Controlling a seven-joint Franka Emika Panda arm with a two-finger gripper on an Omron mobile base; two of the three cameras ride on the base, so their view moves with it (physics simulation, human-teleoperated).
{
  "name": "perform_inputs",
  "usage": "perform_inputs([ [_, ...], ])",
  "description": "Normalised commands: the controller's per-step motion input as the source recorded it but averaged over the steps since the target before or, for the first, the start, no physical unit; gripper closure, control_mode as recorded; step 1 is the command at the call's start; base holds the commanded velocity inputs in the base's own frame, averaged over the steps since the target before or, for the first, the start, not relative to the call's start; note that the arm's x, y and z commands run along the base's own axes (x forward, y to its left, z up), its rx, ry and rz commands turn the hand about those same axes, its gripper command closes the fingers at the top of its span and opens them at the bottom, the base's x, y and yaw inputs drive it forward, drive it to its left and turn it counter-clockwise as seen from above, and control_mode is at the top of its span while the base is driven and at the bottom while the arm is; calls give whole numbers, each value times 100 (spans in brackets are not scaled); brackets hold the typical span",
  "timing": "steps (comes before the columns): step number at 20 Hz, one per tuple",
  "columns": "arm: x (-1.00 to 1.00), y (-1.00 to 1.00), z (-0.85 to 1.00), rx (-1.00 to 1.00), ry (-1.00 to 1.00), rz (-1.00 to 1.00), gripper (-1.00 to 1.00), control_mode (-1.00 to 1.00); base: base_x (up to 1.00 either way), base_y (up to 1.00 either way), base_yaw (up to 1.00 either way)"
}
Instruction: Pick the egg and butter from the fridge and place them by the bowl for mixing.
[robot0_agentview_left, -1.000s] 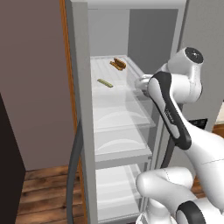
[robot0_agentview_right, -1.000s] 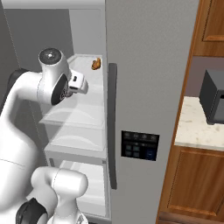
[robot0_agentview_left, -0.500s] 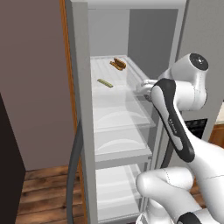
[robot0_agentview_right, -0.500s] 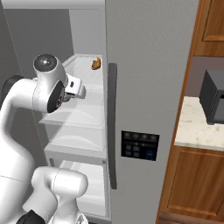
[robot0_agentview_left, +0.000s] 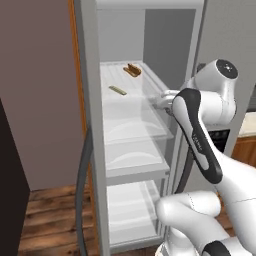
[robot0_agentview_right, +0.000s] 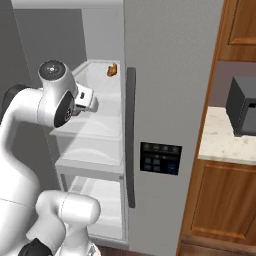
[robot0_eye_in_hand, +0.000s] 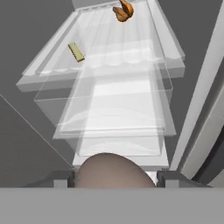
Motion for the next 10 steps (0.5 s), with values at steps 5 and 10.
perform_inputs([
  [5, 0, 0, 0, 0, 0, 0, 100, 100, -60, -5, -4],
  [10, 0, 0, 0, 0, 0, 0, 100, 100, -40, -8, -35],
])
